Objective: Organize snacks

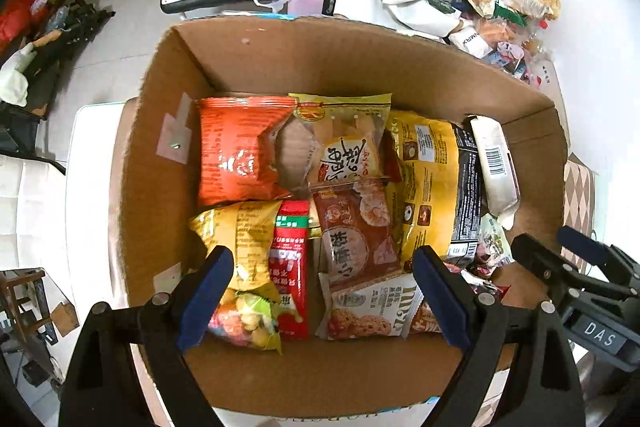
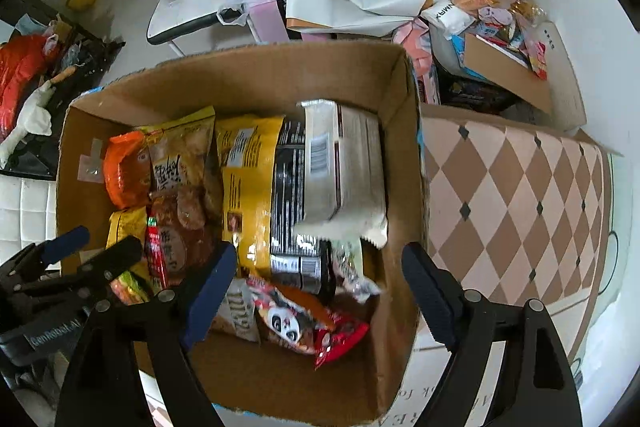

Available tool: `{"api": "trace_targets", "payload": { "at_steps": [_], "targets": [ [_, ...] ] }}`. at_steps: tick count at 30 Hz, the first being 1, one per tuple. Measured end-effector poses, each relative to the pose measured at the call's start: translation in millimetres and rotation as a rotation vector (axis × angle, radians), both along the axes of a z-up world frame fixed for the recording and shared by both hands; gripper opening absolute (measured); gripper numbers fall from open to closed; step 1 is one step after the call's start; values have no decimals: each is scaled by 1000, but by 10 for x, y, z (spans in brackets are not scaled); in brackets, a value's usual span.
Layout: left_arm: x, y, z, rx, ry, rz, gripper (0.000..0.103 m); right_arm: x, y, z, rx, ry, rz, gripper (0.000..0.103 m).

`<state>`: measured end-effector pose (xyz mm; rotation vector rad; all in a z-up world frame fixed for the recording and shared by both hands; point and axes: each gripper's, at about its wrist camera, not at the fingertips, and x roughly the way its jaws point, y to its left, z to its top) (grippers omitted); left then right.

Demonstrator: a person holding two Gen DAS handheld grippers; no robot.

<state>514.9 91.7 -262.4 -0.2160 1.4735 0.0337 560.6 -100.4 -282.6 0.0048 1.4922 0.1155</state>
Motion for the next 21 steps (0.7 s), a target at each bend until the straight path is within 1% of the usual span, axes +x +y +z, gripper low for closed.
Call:
{"api": "trace_targets", "payload": {
  "at_steps": [4, 5, 10, 11, 12, 13, 18, 21],
  "targets": [
    [-43, -19, 71, 7, -18, -3, 91, -104, -26, 44, 6, -5, -12, 87],
    [-55, -33, 96, 13, -7, -2, 91, -131, -31, 69, 9, -8, -16, 87],
    [-186, -110, 312, 30, -60, -23, 91, -278, -43, 264, 12, -46, -21, 87],
    [-233, -116, 371, 34, -76, -27, 91, -336, -41, 322, 10, -62, -20, 88],
    [-288, -130, 440, 42, -97, -32, 91, -364, -43, 358, 6, -72, -18, 93],
    [-340, -142, 497, 46, -108, -35, 91, -434, -42, 409, 1, -89, -17, 94],
    [-664, -214, 784, 84, -190, -54, 91, -755, -70, 584, -1, -133, -28, 94],
    [-903, -264, 927, 100, -226, -65, 91, -993, -92, 699, 6, -163, -35, 94]
  ]
}}
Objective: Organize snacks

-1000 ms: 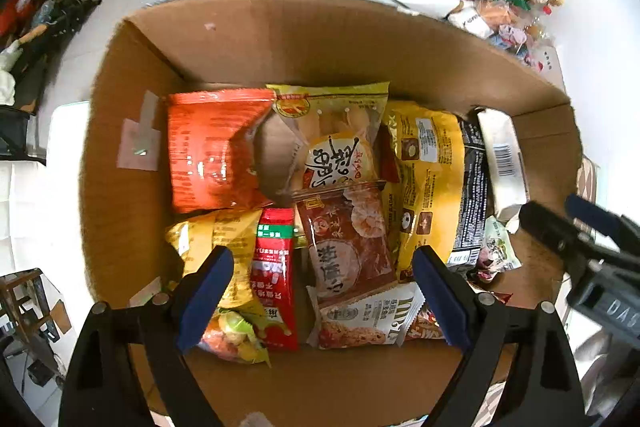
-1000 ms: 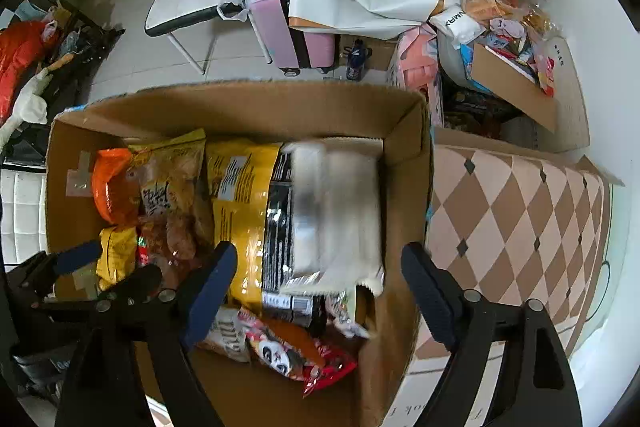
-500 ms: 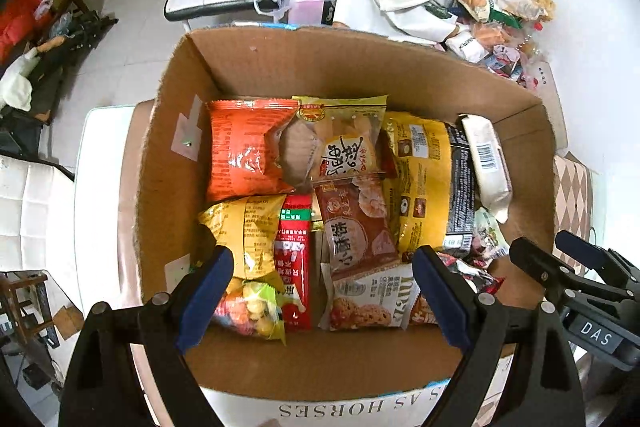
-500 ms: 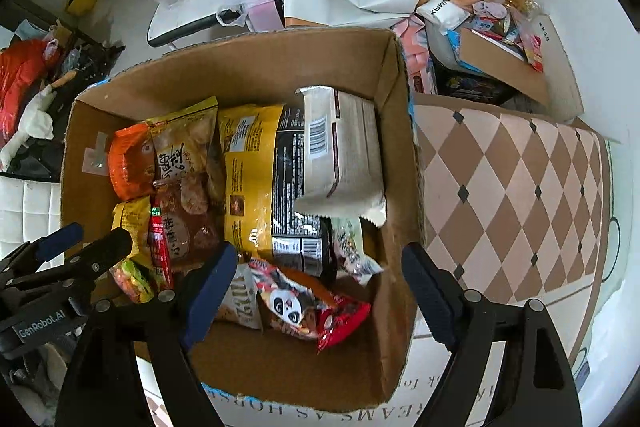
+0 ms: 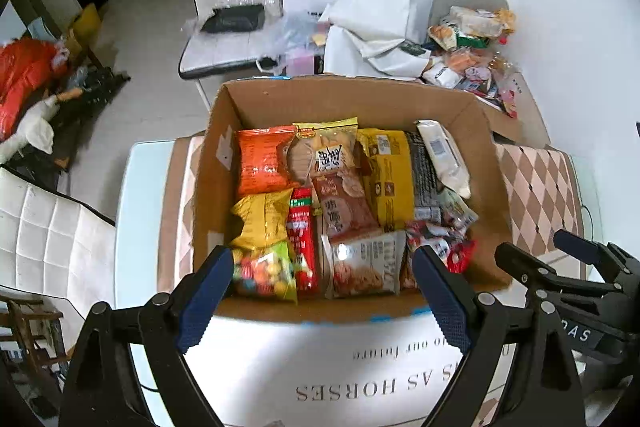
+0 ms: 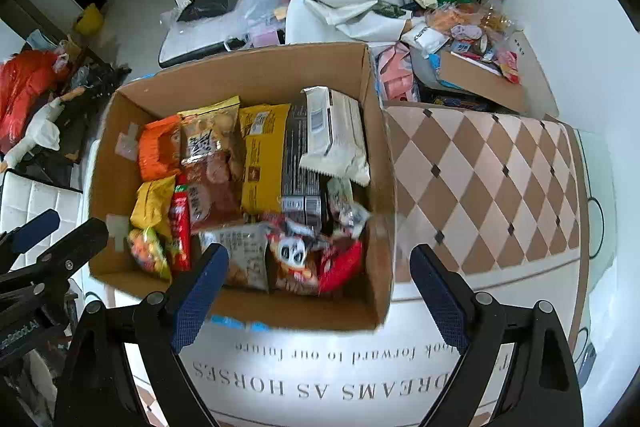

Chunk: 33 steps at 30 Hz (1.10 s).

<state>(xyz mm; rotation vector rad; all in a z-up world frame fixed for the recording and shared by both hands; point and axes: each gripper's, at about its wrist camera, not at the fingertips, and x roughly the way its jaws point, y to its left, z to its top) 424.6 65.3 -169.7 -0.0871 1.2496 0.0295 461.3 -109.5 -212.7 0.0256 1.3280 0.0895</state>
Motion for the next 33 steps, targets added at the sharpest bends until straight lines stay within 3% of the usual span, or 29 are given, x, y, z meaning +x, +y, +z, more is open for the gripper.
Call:
{"api": "trace_targets", "payload": {
  "at_steps": [6, 18, 33],
  "targets": [
    [-474, -80, 257, -6, -69, -21, 91, -509, -81, 280, 24, -60, -15, 94],
    [-1407, -173, 871, 33, -252, -6, 91, -1636, -173, 1133, -6, -274, -4, 94],
    [-2266, -270, 1476, -2, -332, -29, 91, -2813, -312, 1898, 28, -379, 22, 94]
  ]
}}
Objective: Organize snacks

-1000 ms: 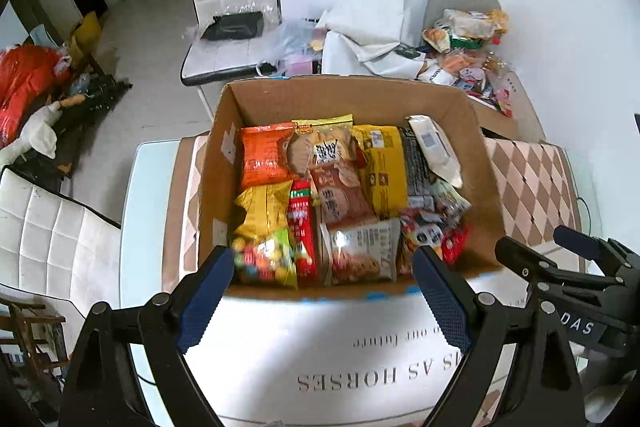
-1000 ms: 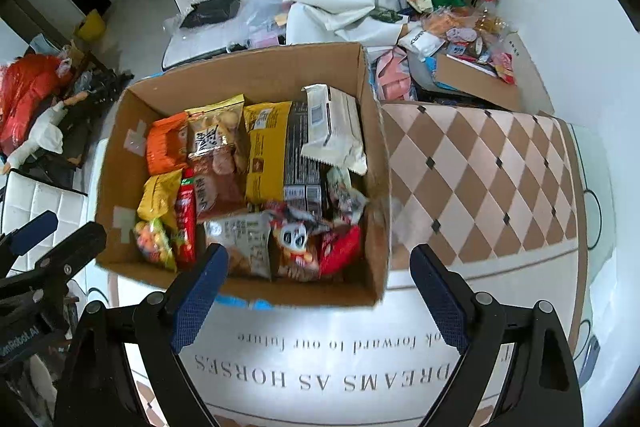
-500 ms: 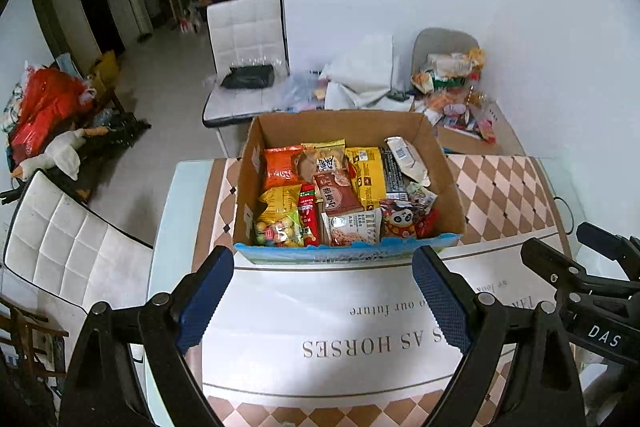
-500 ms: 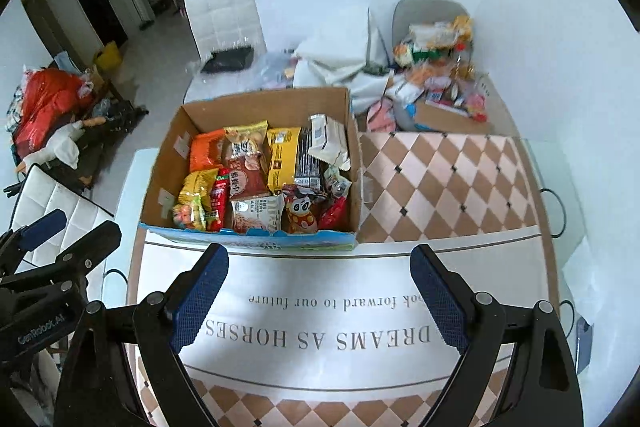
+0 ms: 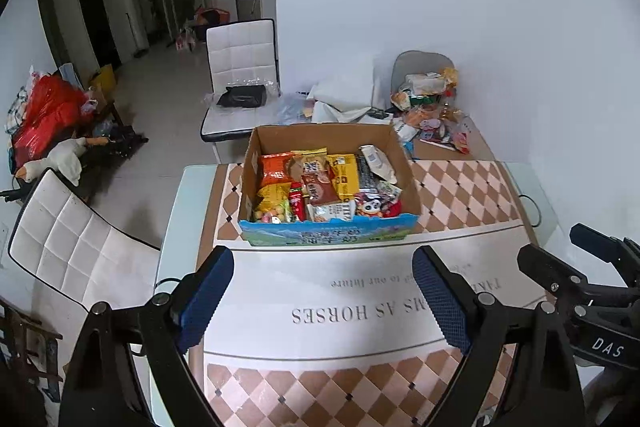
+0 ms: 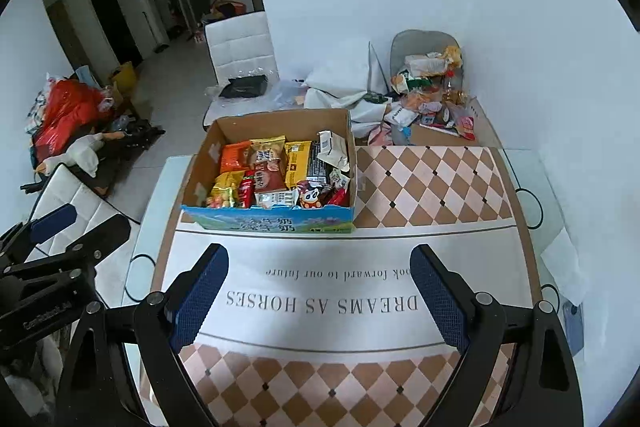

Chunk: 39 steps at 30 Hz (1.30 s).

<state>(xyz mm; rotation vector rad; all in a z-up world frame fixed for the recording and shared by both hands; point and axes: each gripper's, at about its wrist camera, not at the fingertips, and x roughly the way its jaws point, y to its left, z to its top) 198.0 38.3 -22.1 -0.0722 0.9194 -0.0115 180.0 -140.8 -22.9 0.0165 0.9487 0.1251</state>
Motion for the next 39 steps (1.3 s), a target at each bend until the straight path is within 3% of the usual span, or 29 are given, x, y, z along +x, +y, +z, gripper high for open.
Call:
{"api": "trace_targets", "payload": {
  "at_steps": [8, 15, 18, 20, 39],
  "targets": [
    [-277, -35, 280, -24, -53, 11, 91, -391, -69, 369, -8, -69, 17, 94],
    [-330, -66, 410, -13, -95, 14, 91, -463, -142, 507, -3, -93, 13, 95],
    [-281, -76, 392, -5, -102, 27, 94, -401, -165, 498, 9, -100, 4, 99],
    [-221, -71, 363, 1, -99, 34, 102, -346, -190, 476, 16, -109, -7, 100],
    [299, 100, 24, 94, -91, 108, 102, 327, -18, 165, -34, -111, -58, 100]
  ]
}}
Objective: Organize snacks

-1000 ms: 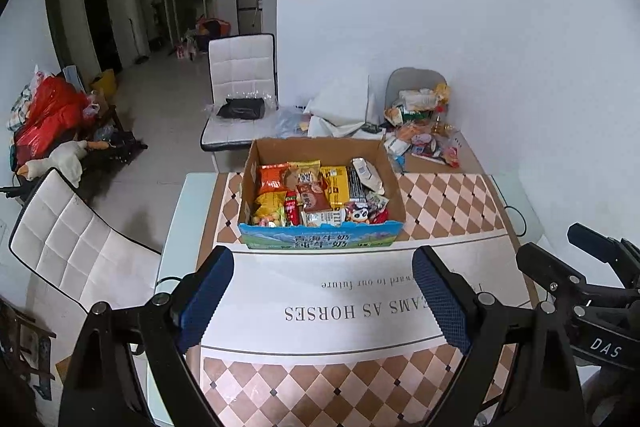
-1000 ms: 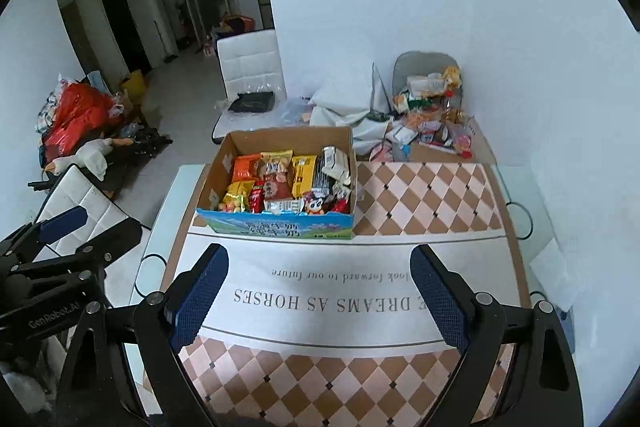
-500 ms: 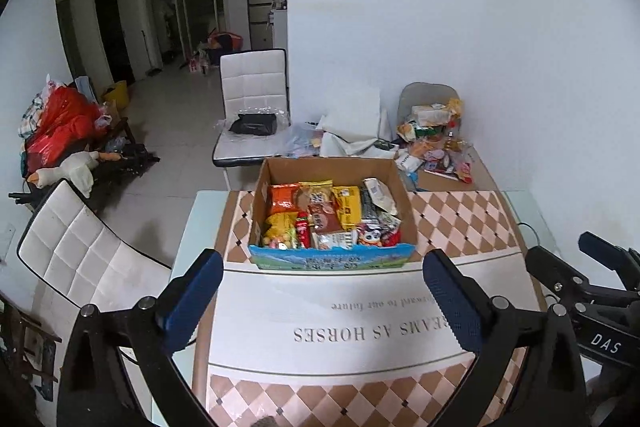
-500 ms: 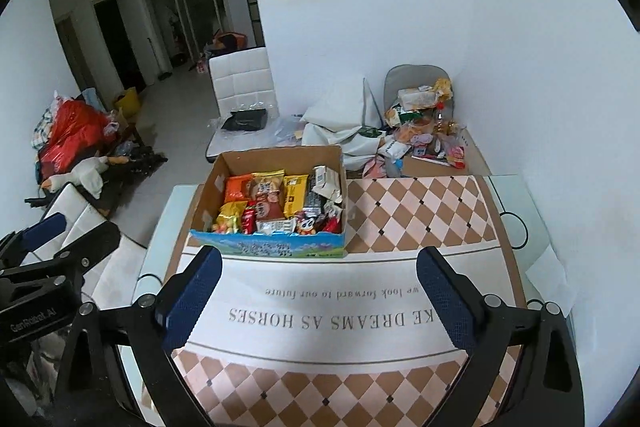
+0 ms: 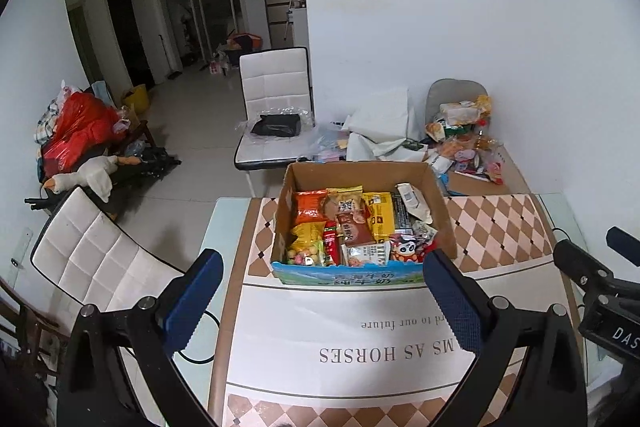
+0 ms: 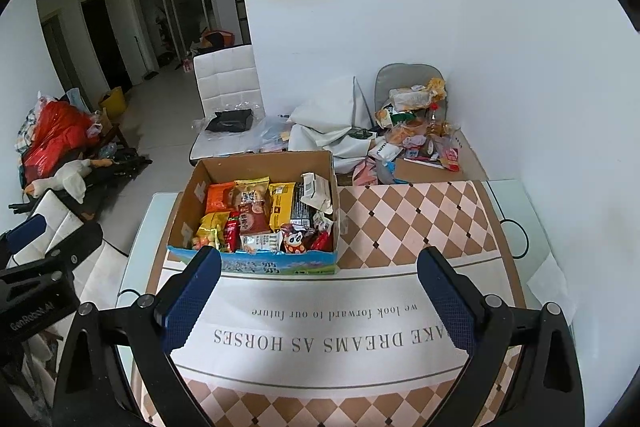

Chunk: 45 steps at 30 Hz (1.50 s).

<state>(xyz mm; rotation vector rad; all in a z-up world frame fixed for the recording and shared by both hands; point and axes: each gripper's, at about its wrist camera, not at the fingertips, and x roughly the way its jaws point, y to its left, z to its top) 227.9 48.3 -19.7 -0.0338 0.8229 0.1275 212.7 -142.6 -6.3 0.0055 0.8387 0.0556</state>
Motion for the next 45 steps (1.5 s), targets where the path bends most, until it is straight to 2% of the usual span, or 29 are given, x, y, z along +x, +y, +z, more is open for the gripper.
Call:
{"api": "trace_targets", "payload": {
  "at_steps": [14, 45],
  "targets": [
    [59, 56, -55, -10, 10, 1, 102, 142, 107, -78, -21, 8, -2, 100],
    [60, -18, -19, -17, 0, -16, 102, 88, 112, -33, -15, 1, -6, 101]
  ]
}}
